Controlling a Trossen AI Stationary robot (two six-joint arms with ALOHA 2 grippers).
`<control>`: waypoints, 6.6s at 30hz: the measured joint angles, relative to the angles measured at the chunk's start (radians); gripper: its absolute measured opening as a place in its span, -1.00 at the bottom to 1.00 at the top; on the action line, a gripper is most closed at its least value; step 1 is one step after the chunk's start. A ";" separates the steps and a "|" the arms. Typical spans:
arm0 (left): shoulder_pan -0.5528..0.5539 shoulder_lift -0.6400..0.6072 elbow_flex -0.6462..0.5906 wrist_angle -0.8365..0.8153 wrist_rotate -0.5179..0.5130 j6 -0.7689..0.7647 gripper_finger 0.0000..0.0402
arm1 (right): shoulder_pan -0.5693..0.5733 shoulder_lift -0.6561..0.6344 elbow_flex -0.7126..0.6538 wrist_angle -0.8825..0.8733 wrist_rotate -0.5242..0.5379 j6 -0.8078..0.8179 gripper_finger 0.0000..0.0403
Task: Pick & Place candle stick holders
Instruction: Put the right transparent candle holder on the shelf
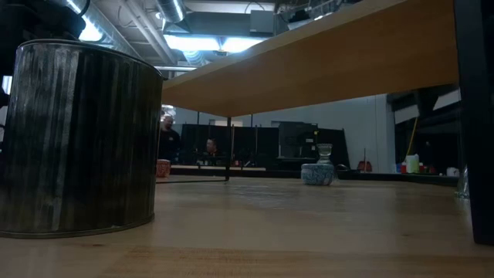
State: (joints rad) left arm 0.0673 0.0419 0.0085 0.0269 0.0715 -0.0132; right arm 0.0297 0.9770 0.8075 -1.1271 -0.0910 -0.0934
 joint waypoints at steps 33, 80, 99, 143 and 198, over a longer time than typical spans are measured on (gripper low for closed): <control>0.000 0.000 0.000 0.000 0.000 0.000 -0.98 | 0.006 -0.039 0.046 -0.080 -0.017 0.198 0.98; 0.000 0.000 0.000 0.000 0.000 0.000 -0.98 | 0.006 0.181 0.046 -0.122 -0.044 0.156 0.98; 0.000 0.000 0.000 0.000 0.000 0.000 -0.98 | 0.006 0.207 0.030 -0.129 -0.040 0.164 0.98; 0.000 0.000 0.000 0.000 0.000 0.000 -0.98 | 0.050 0.199 0.030 -0.100 0.012 0.217 0.98; 0.000 0.000 0.000 0.000 0.000 0.000 -0.98 | 0.065 0.135 -0.052 -0.039 0.009 0.291 0.59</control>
State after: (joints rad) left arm 0.0673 0.0419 0.0083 0.0266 0.0715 -0.0132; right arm 0.0944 1.1122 0.7555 -1.1664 -0.0818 0.1974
